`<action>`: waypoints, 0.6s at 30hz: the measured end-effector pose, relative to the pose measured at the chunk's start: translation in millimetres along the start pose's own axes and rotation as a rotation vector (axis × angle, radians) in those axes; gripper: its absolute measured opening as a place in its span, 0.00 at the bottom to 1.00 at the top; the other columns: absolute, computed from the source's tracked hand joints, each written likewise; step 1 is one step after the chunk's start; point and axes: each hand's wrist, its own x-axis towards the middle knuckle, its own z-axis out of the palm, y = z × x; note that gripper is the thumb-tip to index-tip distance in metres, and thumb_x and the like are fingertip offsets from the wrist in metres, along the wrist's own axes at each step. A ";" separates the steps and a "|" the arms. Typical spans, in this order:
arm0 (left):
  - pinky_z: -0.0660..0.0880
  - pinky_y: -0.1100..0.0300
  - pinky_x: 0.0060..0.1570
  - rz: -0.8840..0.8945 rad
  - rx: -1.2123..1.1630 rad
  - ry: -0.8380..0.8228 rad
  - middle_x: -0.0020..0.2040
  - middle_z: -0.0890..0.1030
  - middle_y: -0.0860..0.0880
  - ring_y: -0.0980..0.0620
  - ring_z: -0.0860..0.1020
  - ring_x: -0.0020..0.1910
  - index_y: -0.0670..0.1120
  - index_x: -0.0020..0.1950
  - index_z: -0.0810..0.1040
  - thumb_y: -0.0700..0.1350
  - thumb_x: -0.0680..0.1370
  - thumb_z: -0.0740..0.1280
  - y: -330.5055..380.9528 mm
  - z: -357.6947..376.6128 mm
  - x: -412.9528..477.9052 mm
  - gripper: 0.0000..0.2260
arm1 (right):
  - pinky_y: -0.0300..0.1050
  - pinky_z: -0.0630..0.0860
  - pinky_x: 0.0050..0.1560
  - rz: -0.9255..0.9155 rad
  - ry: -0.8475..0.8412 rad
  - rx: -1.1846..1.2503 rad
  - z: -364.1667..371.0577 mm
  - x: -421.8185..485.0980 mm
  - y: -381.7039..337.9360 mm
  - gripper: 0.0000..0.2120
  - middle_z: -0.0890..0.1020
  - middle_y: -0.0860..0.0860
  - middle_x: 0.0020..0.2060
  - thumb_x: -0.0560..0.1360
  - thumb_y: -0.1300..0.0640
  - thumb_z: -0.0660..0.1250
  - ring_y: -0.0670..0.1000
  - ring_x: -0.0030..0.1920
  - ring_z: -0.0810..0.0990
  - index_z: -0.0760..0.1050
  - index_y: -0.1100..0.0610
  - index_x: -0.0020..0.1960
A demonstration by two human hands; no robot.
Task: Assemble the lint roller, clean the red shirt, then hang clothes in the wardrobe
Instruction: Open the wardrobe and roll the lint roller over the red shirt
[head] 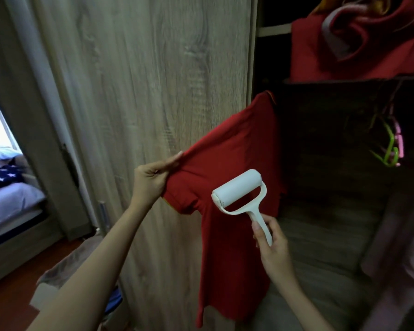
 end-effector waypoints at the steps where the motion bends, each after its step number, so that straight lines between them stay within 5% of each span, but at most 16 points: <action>1: 0.74 0.72 0.54 -0.008 -0.023 -0.012 0.46 0.81 0.69 0.67 0.80 0.50 0.48 0.55 0.80 0.25 0.73 0.65 -1.4 -0.5 2.8 0.20 | 0.37 0.74 0.39 -0.010 0.006 -0.014 3.5 1.1 0.8 0.16 0.80 0.40 0.40 0.71 0.35 0.58 0.43 0.38 0.78 0.73 0.41 0.54; 5: 0.74 0.71 0.56 -0.025 -0.071 -0.029 0.46 0.82 0.67 0.65 0.80 0.51 0.39 0.59 0.77 0.30 0.74 0.68 -3.9 -2.5 11.2 0.15 | 0.31 0.72 0.47 -0.043 0.008 -0.056 19.6 5.7 2.8 0.09 0.79 0.37 0.48 0.77 0.43 0.60 0.40 0.48 0.78 0.71 0.39 0.57; 10: 0.74 0.72 0.53 -0.054 -0.089 -0.012 0.42 0.82 0.67 0.66 0.80 0.48 0.39 0.58 0.79 0.34 0.74 0.71 -7.3 -3.3 17.2 0.13 | 0.27 0.67 0.57 -0.168 0.190 -0.136 41.1 37.4 -18.9 0.20 0.78 0.45 0.57 0.78 0.46 0.58 0.39 0.57 0.75 0.71 0.55 0.66; 14: 0.74 0.73 0.51 -0.068 -0.089 -0.024 0.41 0.82 0.67 0.67 0.80 0.47 0.41 0.57 0.79 0.35 0.74 0.70 -9.1 -3.9 22.0 0.12 | 0.35 0.75 0.49 -0.185 0.188 -0.156 45.3 54.7 -27.5 0.13 0.82 0.47 0.49 0.78 0.50 0.62 0.45 0.46 0.80 0.70 0.50 0.62; 18: 0.75 0.71 0.53 -0.091 -0.088 -0.028 0.42 0.82 0.66 0.66 0.80 0.48 0.46 0.55 0.81 0.36 0.74 0.71 -9.2 -4.4 23.9 0.11 | 0.42 0.72 0.28 -0.079 -0.056 0.107 45.3 53.8 -33.2 0.06 0.80 0.51 0.31 0.78 0.55 0.64 0.50 0.26 0.75 0.69 0.52 0.54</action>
